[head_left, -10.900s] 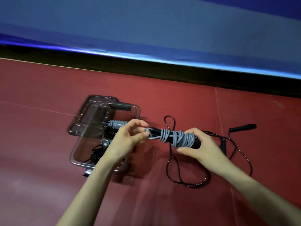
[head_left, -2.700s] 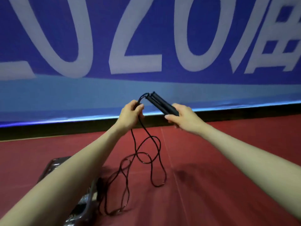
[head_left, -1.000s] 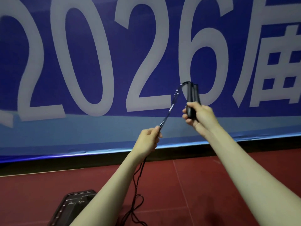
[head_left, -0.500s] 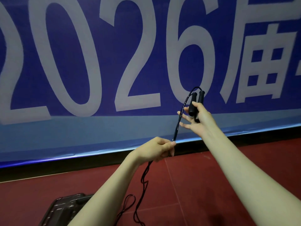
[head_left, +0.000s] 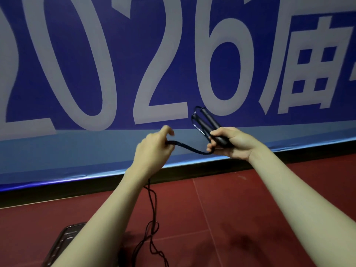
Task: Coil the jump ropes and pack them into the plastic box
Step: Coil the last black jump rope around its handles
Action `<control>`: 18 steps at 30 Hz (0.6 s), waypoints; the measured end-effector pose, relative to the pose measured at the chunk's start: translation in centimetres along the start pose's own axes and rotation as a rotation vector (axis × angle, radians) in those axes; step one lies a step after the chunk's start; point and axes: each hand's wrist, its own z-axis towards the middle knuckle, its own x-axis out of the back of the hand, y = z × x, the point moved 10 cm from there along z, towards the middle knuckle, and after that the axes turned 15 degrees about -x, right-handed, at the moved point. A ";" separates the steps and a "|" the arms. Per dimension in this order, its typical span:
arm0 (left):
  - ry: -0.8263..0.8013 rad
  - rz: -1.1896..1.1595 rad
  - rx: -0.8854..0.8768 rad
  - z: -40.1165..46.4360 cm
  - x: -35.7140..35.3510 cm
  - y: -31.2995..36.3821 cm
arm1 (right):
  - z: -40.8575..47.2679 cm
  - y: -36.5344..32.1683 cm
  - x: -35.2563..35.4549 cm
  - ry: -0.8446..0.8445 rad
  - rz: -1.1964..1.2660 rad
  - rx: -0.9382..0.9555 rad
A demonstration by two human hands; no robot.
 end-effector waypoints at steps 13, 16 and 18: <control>0.064 -0.559 0.115 -0.2 -0.2 -0.6 | -1.0 2.8 -8.1 -0.400 -0.503 -0.160; 0.133 -0.599 0.119 -0.4 0.0 -0.7 | -1.1 2.8 -8.1 -0.382 -0.502 -0.164; 0.187 -0.576 0.165 -0.6 -0.1 -1.3 | -1.0 2.4 -8.1 -0.334 -0.509 -0.144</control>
